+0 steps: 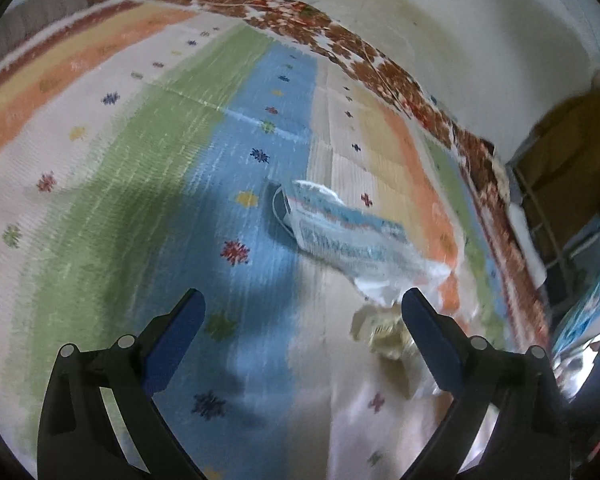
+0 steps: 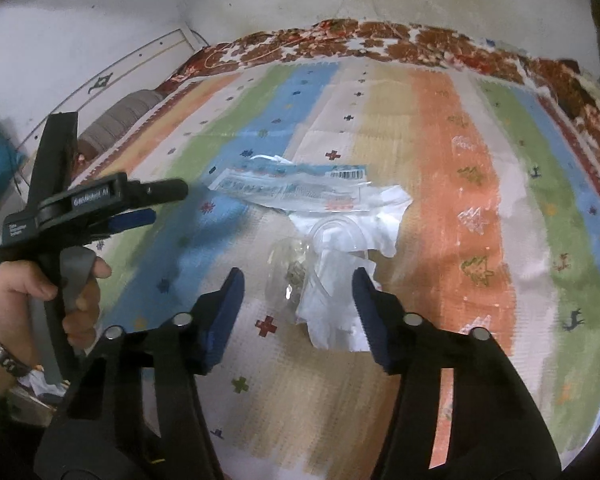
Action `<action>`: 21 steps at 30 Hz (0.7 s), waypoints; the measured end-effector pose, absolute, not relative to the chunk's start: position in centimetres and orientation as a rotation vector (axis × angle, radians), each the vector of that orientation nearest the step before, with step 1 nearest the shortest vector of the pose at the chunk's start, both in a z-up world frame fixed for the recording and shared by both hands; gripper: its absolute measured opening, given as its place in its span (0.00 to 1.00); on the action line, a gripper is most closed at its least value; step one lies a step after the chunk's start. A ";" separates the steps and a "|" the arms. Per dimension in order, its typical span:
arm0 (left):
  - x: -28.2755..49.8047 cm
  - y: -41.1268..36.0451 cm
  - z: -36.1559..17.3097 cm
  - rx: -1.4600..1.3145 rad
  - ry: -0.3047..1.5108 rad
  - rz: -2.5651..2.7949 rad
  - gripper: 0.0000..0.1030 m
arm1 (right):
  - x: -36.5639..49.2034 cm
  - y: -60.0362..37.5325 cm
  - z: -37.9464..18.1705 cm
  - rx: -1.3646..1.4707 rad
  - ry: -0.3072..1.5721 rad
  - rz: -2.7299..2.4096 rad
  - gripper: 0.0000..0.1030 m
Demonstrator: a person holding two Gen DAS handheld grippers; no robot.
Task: Collect trash
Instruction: 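Grasp the blue printed plastic bag with the left tool while the right grasps the clear bag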
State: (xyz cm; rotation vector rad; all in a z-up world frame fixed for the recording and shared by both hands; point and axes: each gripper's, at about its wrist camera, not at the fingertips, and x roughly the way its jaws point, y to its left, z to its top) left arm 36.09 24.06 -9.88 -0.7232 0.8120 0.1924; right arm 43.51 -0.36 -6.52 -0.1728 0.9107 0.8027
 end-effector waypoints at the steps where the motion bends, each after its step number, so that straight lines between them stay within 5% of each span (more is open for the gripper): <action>1: 36.3 24.2 -10.1 -0.739 0.812 0.191 0.91 | 43.7 -0.2 -6.6 -0.174 0.914 0.807 0.48; 6: 37.6 24.1 -10.8 -0.709 0.833 0.195 0.80 | 43.9 0.7 -7.5 -0.211 0.923 0.815 0.38; 11: 38.7 25.3 -11.6 -0.800 0.810 0.130 0.70 | 44.3 0.7 -7.8 -0.198 0.926 0.815 0.10; 13: 39.3 25.7 -12.3 -0.853 0.802 0.099 0.59 | 44.3 0.7 -8.0 -0.193 0.936 0.821 0.04; 15: 39.7 26.0 -13.0 -0.919 0.778 0.066 0.28 | 44.2 0.7 -8.1 -0.193 0.950 0.838 0.03; 18: 40.1 25.6 -12.9 -0.917 0.767 0.054 0.03 | 44.1 0.6 -8.1 -0.203 0.947 0.837 0.03; 21: 40.1 25.0 -12.0 -0.886 0.773 0.062 0.00 | 44.3 0.1 -7.9 -0.178 0.954 0.830 0.03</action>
